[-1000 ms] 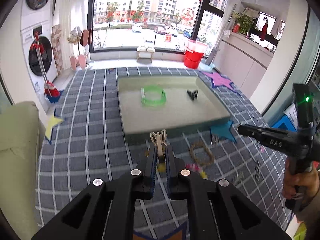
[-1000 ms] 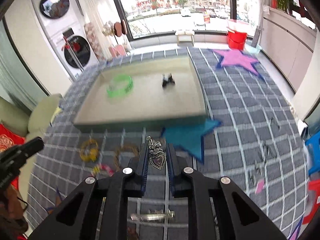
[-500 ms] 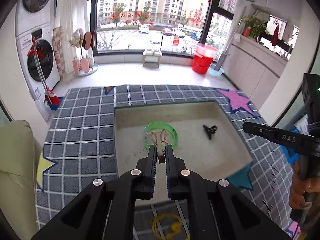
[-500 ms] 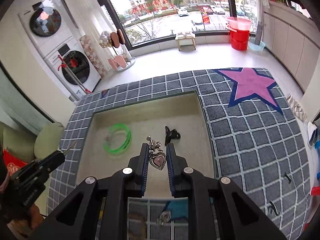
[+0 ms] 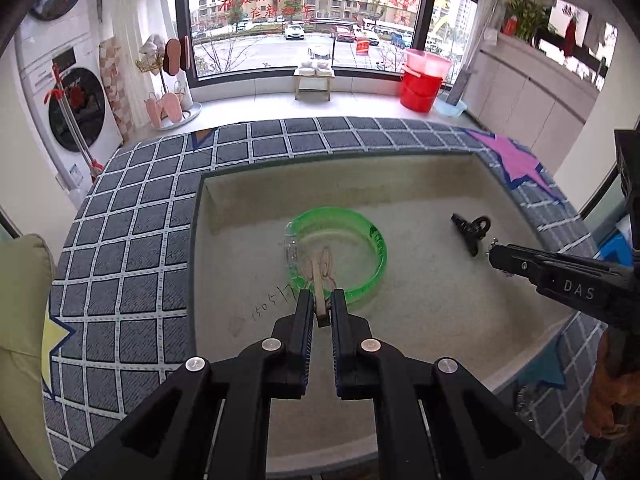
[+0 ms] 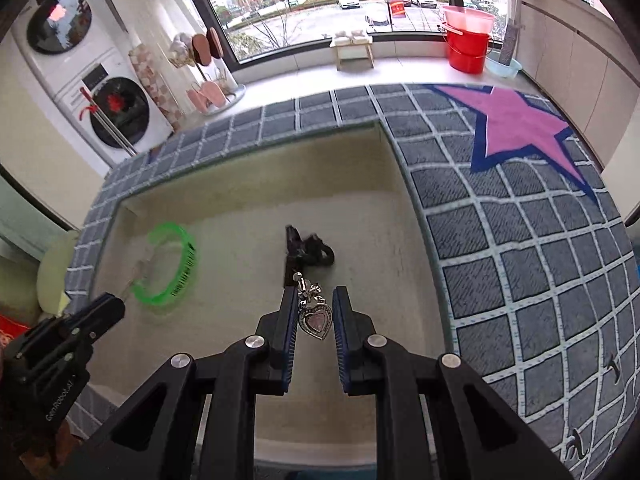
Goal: Organize jewelry
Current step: 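Carry both into the tray and open the right tool while the left releases the tan tie, then lift both open tools out of the tray back over the jewelry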
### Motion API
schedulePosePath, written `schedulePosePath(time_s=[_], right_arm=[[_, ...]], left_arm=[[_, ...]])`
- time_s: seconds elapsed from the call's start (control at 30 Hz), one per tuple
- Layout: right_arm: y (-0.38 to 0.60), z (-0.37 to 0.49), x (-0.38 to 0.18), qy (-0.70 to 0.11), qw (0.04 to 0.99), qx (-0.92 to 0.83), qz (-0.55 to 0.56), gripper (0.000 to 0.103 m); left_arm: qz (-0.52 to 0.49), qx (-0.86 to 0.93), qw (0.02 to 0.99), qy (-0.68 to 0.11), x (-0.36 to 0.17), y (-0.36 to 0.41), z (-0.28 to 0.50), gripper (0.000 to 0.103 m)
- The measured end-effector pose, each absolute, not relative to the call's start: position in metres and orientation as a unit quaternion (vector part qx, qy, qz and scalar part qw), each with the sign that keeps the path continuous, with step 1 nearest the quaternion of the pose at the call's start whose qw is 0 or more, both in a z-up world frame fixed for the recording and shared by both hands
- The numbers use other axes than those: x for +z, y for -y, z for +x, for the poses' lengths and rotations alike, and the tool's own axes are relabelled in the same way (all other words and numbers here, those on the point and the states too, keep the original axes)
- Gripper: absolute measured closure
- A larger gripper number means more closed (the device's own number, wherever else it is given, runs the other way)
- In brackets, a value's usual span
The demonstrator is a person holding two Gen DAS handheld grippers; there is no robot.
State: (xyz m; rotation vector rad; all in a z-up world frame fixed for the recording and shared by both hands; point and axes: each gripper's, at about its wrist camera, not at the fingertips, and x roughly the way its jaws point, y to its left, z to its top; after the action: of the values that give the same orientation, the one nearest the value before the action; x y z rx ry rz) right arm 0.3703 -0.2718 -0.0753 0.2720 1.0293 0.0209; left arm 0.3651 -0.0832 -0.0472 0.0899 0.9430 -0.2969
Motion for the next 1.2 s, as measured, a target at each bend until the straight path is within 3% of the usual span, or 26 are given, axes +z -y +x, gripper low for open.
schedulePosePath(time_s=[0.23,0.3,0.37,0.53,0.6,0.9,0.93,0.97,1.0,1.17,1.2], right_arm=[[0.265,0.369,-0.082,-0.493,0.864,-0.001,0.102,0.081],[0.264,0.367,-0.081,-0.494,0.863,0.002,0.107,0.062],[0.265,0.365,-0.078,-0.491,0.864,0.004,0.113,0.054],[0.269,0.356,-0.065,-0.475,0.868,0.012,0.143,0.051],[0.272,0.351,-0.060,-0.468,0.869,0.016,0.159,0.045],[0.273,0.331,-0.040,-0.446,0.877,0.020,0.178,0.035],[0.274,0.328,-0.038,-0.445,0.877,0.020,0.180,0.035],[0.275,0.325,-0.037,-0.445,0.877,0.020,0.183,0.034],[0.276,0.323,-0.036,-0.444,0.876,0.020,0.186,0.029],[0.277,0.307,-0.022,-0.428,0.882,0.024,0.194,0.022],[0.276,0.303,-0.018,-0.422,0.885,0.026,0.196,0.015]], left_arm=[[0.079,-0.118,0.873,-0.466,-0.066,0.093,0.366,0.080],[0.079,-0.110,0.873,-0.469,-0.068,0.092,0.366,0.080],[0.075,-0.109,0.875,-0.467,-0.067,0.090,0.365,0.080],[0.075,-0.109,0.880,-0.456,-0.060,0.089,0.360,0.080],[0.074,-0.112,0.883,-0.450,-0.055,0.090,0.357,0.080],[0.059,-0.117,0.886,-0.445,-0.044,0.087,0.356,0.080],[0.057,-0.118,0.886,-0.444,-0.043,0.086,0.355,0.074],[0.055,-0.117,0.887,-0.443,-0.041,0.086,0.354,0.029],[0.053,-0.114,0.889,-0.440,-0.038,0.084,0.353,0.002],[0.054,-0.103,0.910,-0.397,-0.014,0.076,0.335,0.000],[0.055,-0.101,0.913,-0.392,-0.010,0.074,0.331,0.000]])
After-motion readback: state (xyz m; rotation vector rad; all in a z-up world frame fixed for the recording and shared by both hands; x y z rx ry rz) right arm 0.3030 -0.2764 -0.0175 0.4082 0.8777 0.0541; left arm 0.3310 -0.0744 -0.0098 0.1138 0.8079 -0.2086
